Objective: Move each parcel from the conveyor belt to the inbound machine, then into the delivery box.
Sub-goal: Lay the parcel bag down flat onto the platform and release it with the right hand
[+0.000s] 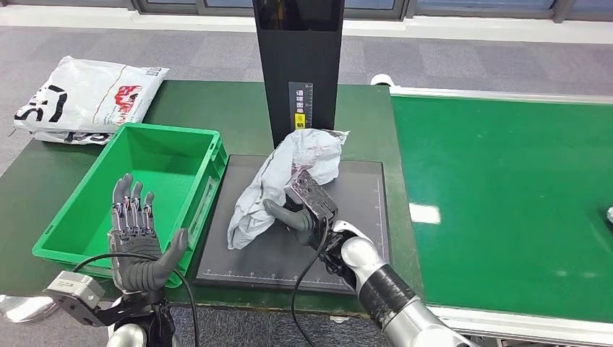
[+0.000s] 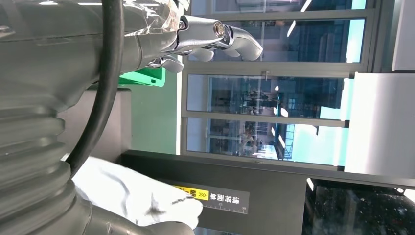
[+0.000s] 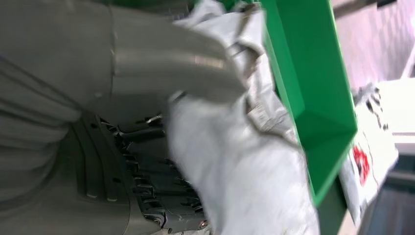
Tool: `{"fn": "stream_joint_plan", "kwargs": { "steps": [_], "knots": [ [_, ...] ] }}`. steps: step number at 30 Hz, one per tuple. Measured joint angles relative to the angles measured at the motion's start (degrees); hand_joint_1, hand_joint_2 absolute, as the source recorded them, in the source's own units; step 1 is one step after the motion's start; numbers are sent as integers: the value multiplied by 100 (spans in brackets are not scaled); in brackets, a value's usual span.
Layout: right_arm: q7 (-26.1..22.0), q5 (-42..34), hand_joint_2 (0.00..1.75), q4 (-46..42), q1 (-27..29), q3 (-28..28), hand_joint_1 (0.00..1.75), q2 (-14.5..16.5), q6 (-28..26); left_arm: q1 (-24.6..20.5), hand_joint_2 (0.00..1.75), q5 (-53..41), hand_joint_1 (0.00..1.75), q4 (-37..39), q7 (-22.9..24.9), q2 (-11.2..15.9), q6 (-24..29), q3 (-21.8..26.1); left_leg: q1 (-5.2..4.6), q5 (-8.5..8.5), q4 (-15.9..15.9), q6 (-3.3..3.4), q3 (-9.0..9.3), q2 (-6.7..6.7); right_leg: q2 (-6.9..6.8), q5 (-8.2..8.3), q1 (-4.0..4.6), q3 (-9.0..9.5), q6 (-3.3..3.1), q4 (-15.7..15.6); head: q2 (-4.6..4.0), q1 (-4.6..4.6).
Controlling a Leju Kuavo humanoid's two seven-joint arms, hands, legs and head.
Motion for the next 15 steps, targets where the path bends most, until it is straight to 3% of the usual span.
{"fn": "stream_joint_plan", "kwargs": {
  "steps": [4, 15],
  "knots": [
    [53, -128, 0, 14, 35, 158, 0, 25, 114, -2, 175, 0, 0, 0, -3, 1, -2, 0, 0, 0, 1, 0, 0, -1, -1, 1, 0, 0, 0, 0, 0, 0],
    [32, -424, 0, -50, 79, 228, 0, 21, 14, 4, 175, 7, 0, 0, -19, 28, -2, 19, 0, 0, 0, 0, 0, 0, -1, 1, 2, -1, -2, 0, 0, 0]
  ]
}}
